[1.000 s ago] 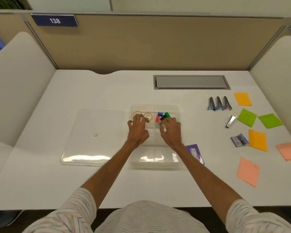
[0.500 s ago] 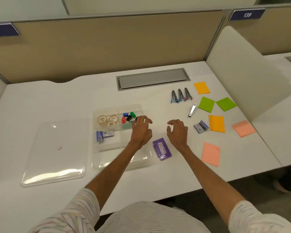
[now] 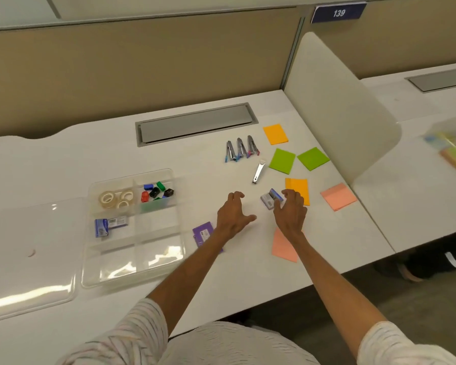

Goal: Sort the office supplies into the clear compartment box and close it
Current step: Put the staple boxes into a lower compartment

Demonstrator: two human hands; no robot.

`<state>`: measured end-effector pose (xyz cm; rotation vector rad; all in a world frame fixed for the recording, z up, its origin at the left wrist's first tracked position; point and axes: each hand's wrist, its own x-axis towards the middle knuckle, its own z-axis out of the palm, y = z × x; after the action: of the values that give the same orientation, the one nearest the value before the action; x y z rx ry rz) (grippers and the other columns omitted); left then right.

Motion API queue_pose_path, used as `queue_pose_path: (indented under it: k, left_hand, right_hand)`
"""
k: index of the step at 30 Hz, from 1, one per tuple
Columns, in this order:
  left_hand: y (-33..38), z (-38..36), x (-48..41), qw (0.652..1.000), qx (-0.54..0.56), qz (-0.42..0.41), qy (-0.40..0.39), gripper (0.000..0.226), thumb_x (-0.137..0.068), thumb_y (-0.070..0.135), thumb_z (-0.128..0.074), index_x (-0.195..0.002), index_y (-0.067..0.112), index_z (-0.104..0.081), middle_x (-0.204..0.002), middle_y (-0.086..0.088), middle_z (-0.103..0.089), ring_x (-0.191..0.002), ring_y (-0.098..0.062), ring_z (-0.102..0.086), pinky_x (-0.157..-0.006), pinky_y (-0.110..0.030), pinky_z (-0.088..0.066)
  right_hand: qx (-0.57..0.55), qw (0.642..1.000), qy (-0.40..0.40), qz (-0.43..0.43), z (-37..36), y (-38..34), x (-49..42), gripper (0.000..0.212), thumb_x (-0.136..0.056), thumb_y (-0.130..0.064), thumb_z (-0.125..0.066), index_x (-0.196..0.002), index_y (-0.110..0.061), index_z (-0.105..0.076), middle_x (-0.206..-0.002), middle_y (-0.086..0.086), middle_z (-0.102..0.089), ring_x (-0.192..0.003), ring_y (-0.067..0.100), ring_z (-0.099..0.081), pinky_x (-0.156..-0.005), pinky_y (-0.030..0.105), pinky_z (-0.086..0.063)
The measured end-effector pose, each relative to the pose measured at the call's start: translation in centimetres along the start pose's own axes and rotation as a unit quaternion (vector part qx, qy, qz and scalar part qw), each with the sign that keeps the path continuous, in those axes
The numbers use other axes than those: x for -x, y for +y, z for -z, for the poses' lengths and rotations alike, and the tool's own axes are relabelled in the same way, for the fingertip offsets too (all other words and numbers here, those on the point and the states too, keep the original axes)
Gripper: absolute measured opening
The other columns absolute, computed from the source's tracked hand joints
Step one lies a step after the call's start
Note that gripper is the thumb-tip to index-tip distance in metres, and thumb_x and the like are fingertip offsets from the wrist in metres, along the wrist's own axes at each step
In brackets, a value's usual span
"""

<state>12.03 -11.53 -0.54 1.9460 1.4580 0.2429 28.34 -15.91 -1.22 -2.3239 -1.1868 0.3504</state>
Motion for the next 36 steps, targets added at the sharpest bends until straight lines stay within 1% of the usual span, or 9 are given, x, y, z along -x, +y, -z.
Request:
queue_pose_path:
  k: [6, 10, 15, 18, 21, 26, 29, 32, 36]
  left_hand:
    - [3.4, -3.4, -2.3, 1.0, 0.008, 0.021, -0.008, 0.082, -0.075, 0.044, -0.078, -0.14, 0.015, -0.038, -0.14, -0.006, -0.045, -0.129, -0.024, -0.046, -0.097, -0.042, -0.046]
    - [4.6, -5.1, -3.3, 0.999, -0.011, 0.026, -0.018, 0.085, -0.076, 0.041, -0.079, -0.143, 0.014, -0.035, -0.142, -0.006, -0.042, -0.132, -0.024, -0.041, -0.097, -0.042, -0.045]
    - [5.3, -6.4, -4.2, 0.999, -0.042, 0.026, -0.004, 0.07, -0.079, 0.033, -0.075, -0.137, 0.013, -0.042, -0.138, -0.006, -0.045, -0.128, -0.027, -0.039, -0.092, -0.045, -0.046]
    - [5.6, -6.8, -4.7, 0.999, -0.034, 0.035, 0.009, 0.056, -0.083, 0.028, -0.071, -0.131, 0.011, -0.047, -0.132, -0.008, -0.047, -0.125, -0.027, -0.04, -0.089, -0.044, -0.047]
    - [5.4, -6.7, -4.7, 0.999, -0.012, 0.028, 0.016, 0.053, -0.084, 0.027, -0.07, -0.131, 0.012, -0.049, -0.131, -0.008, -0.048, -0.124, -0.026, -0.041, -0.089, -0.044, -0.047]
    - [3.9, -5.3, -4.3, 0.999, 0.01, 0.013, 0.042, 0.051, -0.086, 0.025, -0.067, -0.133, 0.014, -0.05, -0.135, -0.004, -0.049, -0.124, -0.025, -0.044, -0.092, -0.043, -0.046]
    - [2.6, -3.4, -4.1, 0.998, 0.014, 0.015, 0.062, 0.053, -0.086, 0.023, -0.069, -0.134, 0.014, -0.05, -0.136, -0.003, -0.05, -0.125, -0.023, -0.044, -0.094, -0.039, -0.044]
    - [1.2, -0.8, -3.8, 0.996, 0.004, 0.024, 0.082, 0.054, -0.086, 0.023, -0.071, -0.136, 0.015, -0.05, -0.136, -0.003, -0.051, -0.125, -0.021, -0.044, -0.097, -0.035, -0.045]
    - [-1.4, 3.2, -2.6, 0.992, -0.003, 0.02, 0.126, 0.056, -0.084, 0.022, -0.073, -0.135, 0.015, -0.052, -0.134, -0.004, -0.054, -0.126, -0.021, -0.043, -0.098, -0.036, -0.046]
  right_hand:
    - [-0.013, 0.999, -0.045, 0.025, 1.2, 3.0, -2.8, 0.033, -0.094, -0.035, -0.059, -0.12, -0.014, -0.058, -0.117, 0.005, -0.062, -0.115, 0.023, -0.054, -0.093, 0.039, -0.036]
    - [-0.015, 0.995, -0.082, 0.048, 1.0, 3.9, -3.6, 0.03, -0.091, -0.036, -0.063, -0.114, -0.016, -0.063, -0.114, 0.001, -0.065, -0.111, 0.019, -0.058, -0.092, 0.037, -0.037]
    - [-0.03, 0.994, -0.085, 0.057, 0.6, 4.6, -3.9, 0.021, -0.09, -0.027, -0.063, -0.106, -0.015, -0.065, -0.107, 0.001, -0.068, -0.103, 0.02, -0.062, -0.089, 0.036, -0.04]
    - [-0.045, 0.994, -0.087, 0.056, 0.6, 4.9, -4.0, 0.02, -0.091, -0.025, -0.063, -0.106, -0.012, -0.065, -0.104, 0.002, -0.069, -0.097, 0.022, -0.064, -0.088, 0.038, -0.046]
    - [-0.059, 0.994, -0.079, 0.049, 0.7, 5.1, -4.3, 0.019, -0.093, -0.024, -0.061, -0.107, -0.011, -0.064, -0.104, 0.003, -0.069, -0.094, 0.023, -0.064, -0.084, 0.037, -0.047]
    - [-0.098, 0.991, -0.07, 0.06, 0.5, 3.8, -4.7, 0.017, -0.095, -0.02, -0.059, -0.108, -0.01, -0.063, -0.104, 0.005, -0.07, -0.084, 0.025, -0.064, -0.075, 0.037, -0.049]
    - [-0.118, 0.987, -0.072, 0.083, 0.1, 2.0, -4.6, 0.017, -0.094, -0.017, -0.059, -0.107, -0.007, -0.062, -0.103, 0.007, -0.07, -0.082, 0.026, -0.065, -0.074, 0.04, -0.051]
    - [-0.133, 0.983, -0.078, 0.102, -0.6, -0.4, -4.3, 0.016, -0.094, -0.017, -0.059, -0.106, -0.007, -0.062, -0.103, 0.006, -0.07, -0.08, 0.025, -0.066, -0.073, 0.038, -0.05]
    - [-0.155, 0.976, -0.097, 0.121, -2.0, -4.6, -3.4, 0.015, -0.094, -0.018, -0.059, -0.105, -0.008, -0.061, -0.103, 0.006, -0.069, -0.082, 0.024, -0.065, -0.075, 0.037, -0.051]
